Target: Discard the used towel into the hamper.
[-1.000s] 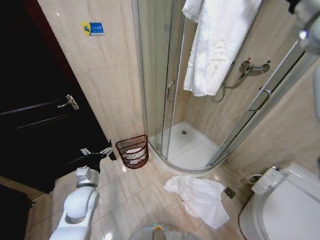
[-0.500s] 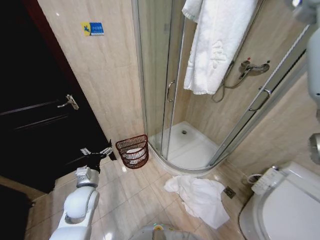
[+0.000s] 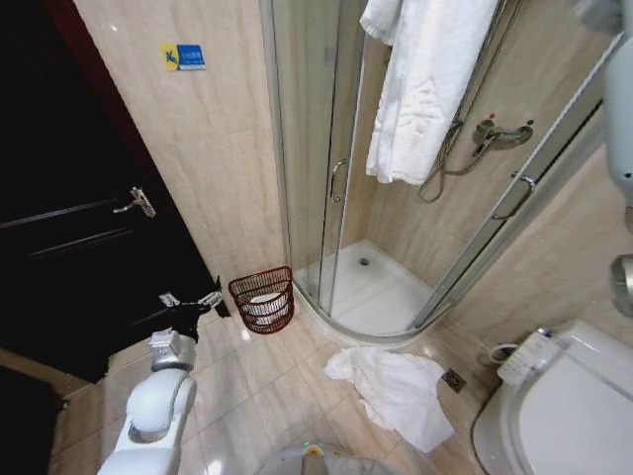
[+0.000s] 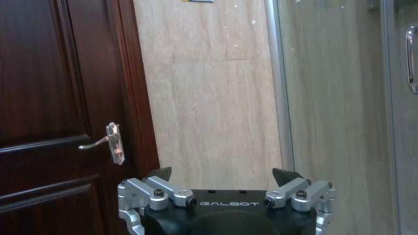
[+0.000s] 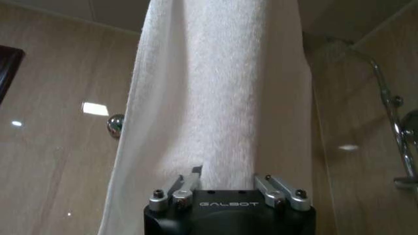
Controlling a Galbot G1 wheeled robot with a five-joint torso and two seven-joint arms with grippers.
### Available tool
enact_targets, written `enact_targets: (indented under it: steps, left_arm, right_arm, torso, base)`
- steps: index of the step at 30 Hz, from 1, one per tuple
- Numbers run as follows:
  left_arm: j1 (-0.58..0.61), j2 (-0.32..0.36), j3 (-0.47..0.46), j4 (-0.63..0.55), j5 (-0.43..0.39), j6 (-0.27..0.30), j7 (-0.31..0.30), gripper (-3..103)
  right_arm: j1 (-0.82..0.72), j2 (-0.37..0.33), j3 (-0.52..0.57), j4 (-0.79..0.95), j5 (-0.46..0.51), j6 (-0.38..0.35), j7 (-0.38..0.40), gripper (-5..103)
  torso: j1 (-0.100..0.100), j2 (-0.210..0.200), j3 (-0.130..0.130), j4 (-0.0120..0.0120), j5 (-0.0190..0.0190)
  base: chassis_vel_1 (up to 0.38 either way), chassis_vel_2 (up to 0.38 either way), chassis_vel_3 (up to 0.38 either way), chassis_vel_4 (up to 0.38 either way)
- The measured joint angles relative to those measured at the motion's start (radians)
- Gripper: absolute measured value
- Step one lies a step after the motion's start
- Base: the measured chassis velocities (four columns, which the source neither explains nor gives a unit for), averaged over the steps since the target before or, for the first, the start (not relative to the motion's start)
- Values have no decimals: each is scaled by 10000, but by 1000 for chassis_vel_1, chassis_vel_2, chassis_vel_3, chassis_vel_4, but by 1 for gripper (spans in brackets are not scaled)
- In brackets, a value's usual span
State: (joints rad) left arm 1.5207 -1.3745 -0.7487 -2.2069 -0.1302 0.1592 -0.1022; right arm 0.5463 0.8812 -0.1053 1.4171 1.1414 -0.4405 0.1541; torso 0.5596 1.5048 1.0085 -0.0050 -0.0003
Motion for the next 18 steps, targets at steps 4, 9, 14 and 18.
enact_targets:
  steps: [4, 9, 14, 18]
  left_arm:
    - [0, 0, 0, 0, 0, 0, 0, 100]
    - [2, -1, -1, 0, 0, 0, -1, 100]
    - [1, 0, 1, -1, 0, 0, 2, 100]
    - [0, 0, 0, -1, 0, -1, 0, 100]
  right_arm:
    - [-608, -735, 233, 881, 315, 11, 204, 12]
    - [-1656, -1854, 842, 2245, 1132, -120, 408, 5]
    - [-3237, -2909, 1852, 3576, 1828, -228, 554, 5]
    - [-5422, -3797, 3297, 4749, 2074, -260, 539, 5]
  torso:
    - [0, 1, -1, -1, 3]
    - [-1, 3, -3, -1, -3]
    - [-1, 3, -2, -2, 5]
    - [0, 2, 1, -2, 11]
  base:
    - [0, 0, 0, 0]
    - [0, 0, 0, 0]
    - [0, 0, 0, 0]
    - [0, 0, 0, 0]
